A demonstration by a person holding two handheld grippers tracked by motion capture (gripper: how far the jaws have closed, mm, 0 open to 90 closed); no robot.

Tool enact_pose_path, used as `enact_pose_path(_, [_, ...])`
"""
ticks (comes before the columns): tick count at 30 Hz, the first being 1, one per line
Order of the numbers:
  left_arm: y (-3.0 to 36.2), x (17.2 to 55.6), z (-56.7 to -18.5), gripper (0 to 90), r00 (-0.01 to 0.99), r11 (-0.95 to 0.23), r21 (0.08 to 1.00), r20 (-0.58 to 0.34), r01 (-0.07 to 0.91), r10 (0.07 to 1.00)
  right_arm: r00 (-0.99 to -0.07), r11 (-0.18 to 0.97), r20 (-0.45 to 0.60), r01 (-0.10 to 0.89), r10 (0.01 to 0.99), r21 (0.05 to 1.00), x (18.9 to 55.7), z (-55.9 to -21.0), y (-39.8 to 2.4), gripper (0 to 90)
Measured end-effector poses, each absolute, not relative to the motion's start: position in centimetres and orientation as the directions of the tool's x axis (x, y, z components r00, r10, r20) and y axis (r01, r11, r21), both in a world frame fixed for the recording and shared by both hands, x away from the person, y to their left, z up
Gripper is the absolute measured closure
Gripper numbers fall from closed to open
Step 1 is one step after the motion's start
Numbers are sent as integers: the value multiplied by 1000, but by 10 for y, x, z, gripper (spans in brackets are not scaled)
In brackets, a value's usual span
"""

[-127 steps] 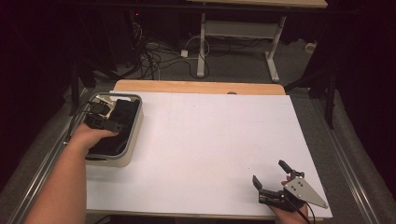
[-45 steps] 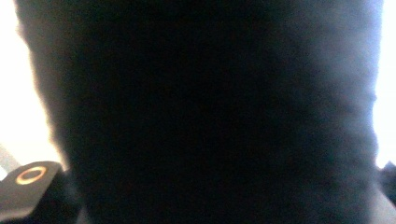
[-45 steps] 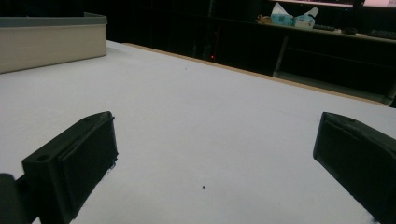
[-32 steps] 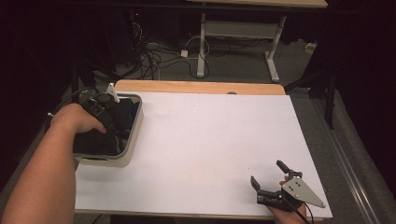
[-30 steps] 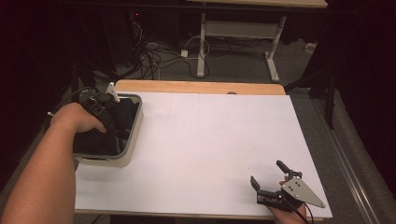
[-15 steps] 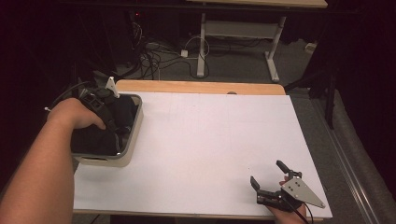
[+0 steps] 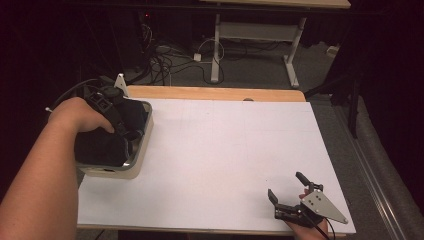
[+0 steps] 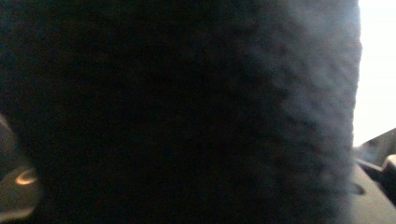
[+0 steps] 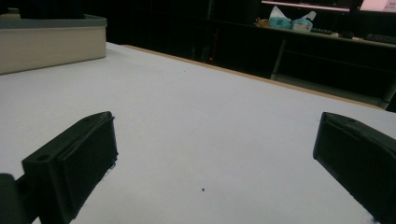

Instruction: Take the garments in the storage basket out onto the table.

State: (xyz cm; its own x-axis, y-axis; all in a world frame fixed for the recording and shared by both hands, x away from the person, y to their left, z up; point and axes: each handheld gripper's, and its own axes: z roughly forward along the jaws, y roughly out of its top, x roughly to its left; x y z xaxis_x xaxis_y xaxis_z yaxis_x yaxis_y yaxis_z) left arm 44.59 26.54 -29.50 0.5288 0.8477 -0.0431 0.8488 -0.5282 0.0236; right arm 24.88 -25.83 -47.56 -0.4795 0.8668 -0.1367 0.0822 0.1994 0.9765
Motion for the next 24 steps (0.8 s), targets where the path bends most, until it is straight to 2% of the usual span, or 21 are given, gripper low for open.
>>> enact_pose_path(24, [240,431,-257,545,552,-549,72,-41,833,833,-474,191,-134,74,870,979,247,-474,-259,1])
